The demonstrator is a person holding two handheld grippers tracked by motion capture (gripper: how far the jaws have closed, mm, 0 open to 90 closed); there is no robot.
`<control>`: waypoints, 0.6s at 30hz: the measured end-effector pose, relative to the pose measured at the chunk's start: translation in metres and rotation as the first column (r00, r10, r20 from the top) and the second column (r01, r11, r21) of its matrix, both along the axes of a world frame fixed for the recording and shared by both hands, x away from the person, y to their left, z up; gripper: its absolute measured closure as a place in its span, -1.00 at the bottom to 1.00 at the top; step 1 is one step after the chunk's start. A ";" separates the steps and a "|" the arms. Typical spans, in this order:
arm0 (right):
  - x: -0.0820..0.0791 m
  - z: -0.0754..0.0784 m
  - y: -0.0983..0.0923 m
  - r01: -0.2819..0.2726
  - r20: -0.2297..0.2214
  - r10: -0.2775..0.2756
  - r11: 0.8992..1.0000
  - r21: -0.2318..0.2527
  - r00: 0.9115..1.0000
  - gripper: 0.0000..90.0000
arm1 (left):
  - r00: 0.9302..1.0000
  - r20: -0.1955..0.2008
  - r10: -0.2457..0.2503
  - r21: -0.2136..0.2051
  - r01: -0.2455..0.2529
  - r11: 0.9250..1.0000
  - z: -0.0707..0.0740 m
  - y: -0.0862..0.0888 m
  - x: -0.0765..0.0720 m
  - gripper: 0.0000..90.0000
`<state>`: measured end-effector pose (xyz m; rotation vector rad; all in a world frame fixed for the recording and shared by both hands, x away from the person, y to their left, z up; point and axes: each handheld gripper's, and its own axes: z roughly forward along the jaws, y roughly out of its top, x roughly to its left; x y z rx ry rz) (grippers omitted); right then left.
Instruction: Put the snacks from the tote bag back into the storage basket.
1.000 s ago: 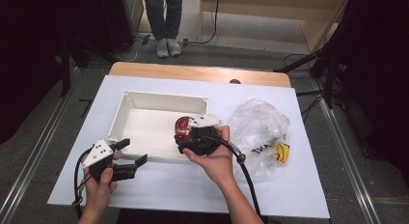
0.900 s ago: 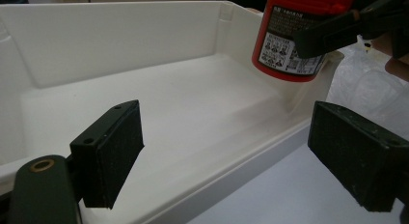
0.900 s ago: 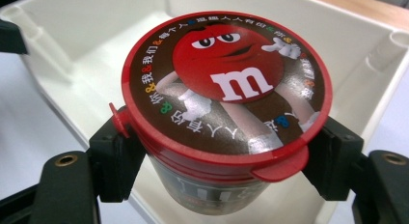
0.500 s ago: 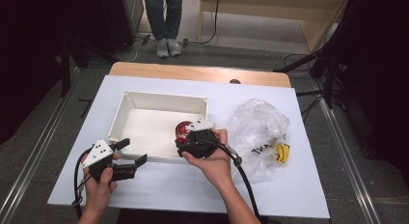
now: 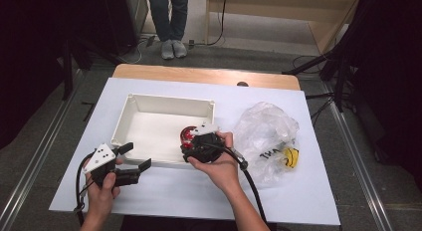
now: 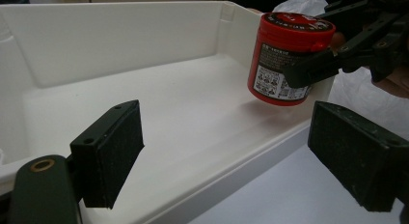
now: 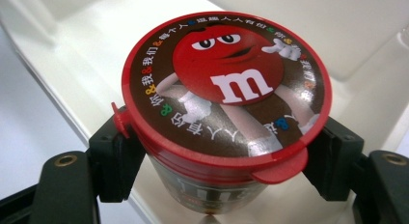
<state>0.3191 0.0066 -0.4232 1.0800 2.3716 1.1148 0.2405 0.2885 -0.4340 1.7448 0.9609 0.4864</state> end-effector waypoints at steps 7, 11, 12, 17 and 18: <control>0.001 0.000 -0.004 -0.033 0.001 0.033 0.999 0.009 0.999 -0.43 | 1.000 0.001 0.000 0.002 0.000 1.000 0.000 -0.001 0.000 -0.72; 0.000 0.000 -0.004 -0.050 0.001 0.050 0.999 -0.017 0.999 -0.43 | 1.000 0.002 0.001 0.000 -0.001 1.000 0.000 -0.001 -0.001 -0.72; 0.001 -0.001 -0.004 -0.054 0.004 0.054 0.998 -0.023 0.999 -0.43 | 1.000 0.003 0.001 -0.001 -0.001 1.000 0.001 0.000 -0.001 -0.72; 0.001 -0.001 -0.003 -0.053 0.004 0.053 0.998 -0.031 0.999 -0.43 | 1.000 0.005 0.002 -0.001 -0.002 1.000 0.001 0.001 -0.001 -0.72; 0.001 -0.001 -0.003 -0.054 0.004 0.055 0.998 -0.030 0.999 -0.44 | 1.000 0.005 0.003 -0.004 -0.003 1.000 0.001 0.001 -0.001 -0.72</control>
